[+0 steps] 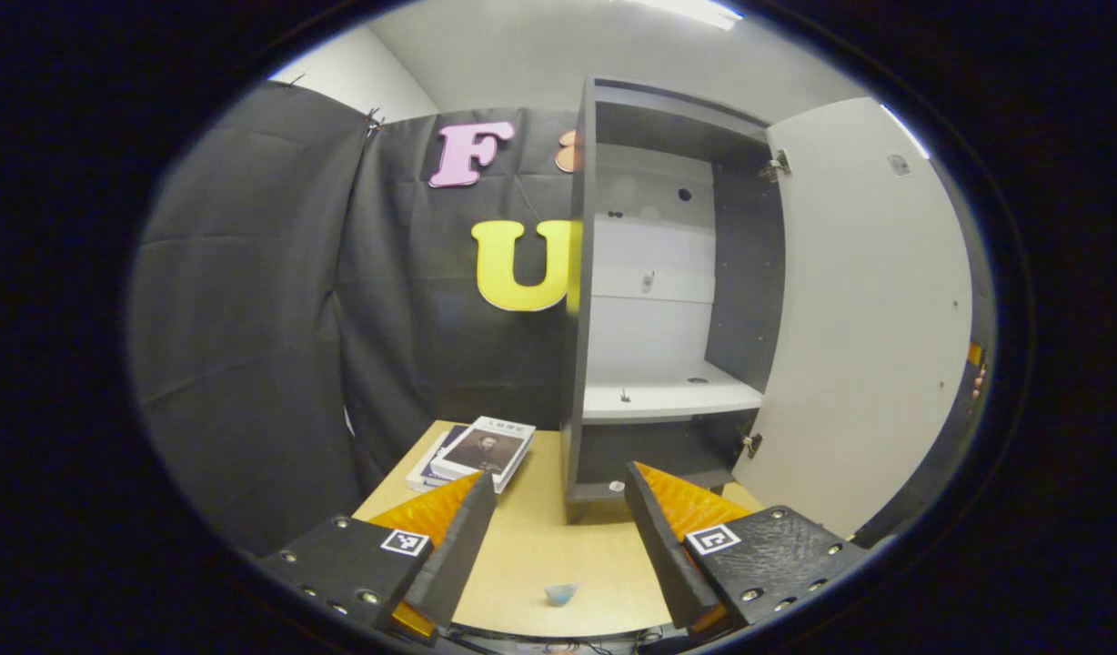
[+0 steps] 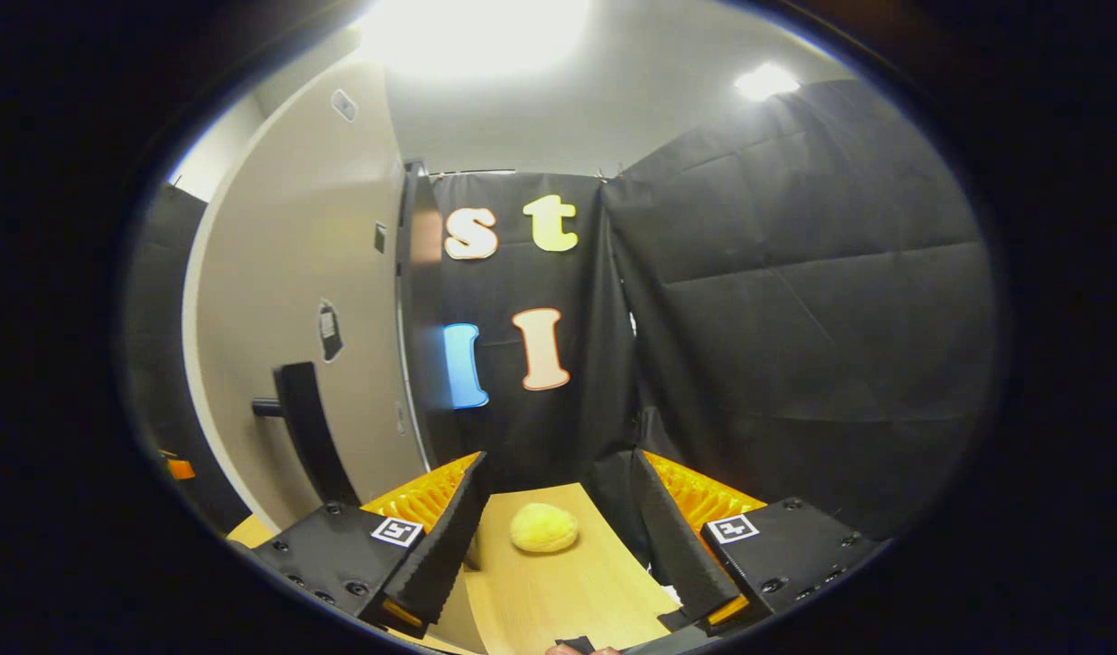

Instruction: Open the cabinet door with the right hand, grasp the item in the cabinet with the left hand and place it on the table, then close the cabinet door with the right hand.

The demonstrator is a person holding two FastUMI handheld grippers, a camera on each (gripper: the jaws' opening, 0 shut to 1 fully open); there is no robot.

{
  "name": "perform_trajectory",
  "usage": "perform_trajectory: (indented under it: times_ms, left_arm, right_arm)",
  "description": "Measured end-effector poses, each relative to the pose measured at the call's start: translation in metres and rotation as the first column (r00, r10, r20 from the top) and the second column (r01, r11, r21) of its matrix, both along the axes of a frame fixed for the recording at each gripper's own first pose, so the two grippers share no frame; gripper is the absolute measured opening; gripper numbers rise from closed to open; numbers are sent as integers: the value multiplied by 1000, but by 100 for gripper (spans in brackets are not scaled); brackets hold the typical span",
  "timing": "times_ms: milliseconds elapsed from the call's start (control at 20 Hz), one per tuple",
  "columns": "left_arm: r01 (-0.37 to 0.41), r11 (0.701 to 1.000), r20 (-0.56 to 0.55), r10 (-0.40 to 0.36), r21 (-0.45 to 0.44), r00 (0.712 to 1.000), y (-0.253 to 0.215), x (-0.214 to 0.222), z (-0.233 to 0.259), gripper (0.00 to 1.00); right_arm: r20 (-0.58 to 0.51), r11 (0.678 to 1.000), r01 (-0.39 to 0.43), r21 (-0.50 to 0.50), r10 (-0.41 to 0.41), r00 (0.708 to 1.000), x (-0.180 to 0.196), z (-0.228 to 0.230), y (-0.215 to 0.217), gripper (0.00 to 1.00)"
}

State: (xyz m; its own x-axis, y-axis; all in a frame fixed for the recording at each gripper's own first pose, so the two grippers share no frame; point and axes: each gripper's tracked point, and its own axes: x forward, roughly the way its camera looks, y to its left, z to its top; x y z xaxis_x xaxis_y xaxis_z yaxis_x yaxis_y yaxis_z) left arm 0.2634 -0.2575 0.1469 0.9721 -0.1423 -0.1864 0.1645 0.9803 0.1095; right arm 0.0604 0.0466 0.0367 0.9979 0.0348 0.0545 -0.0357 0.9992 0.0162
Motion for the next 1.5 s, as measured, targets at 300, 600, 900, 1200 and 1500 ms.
perform_trajectory:
  times_ms: [300,600,900,1200,1500]
  left_arm:
    - [4,998,20,-3,-64,1000,-1,2,2,87]
    - [-20,998,-3,20,-66,1000,10,0,-7,87]
    - [-57,997,0,57,-60,998,24,-1,-6,87]
    - [-111,994,-1,111,-18,994,37,-5,-19,87]
    - [-137,989,-16,136,-49,991,44,-15,-29,87]
  right_arm:
    - [7,990,-70,-119,72,997,-5,4,23,94]
    - [-27,994,-82,-70,80,996,-11,3,33,94]
    - [-46,988,-148,-45,146,988,-19,-2,69,94]
    - [-72,960,-279,16,280,957,-23,-9,129,94]
    - [-100,930,-366,40,368,924,-17,-16,172,95]
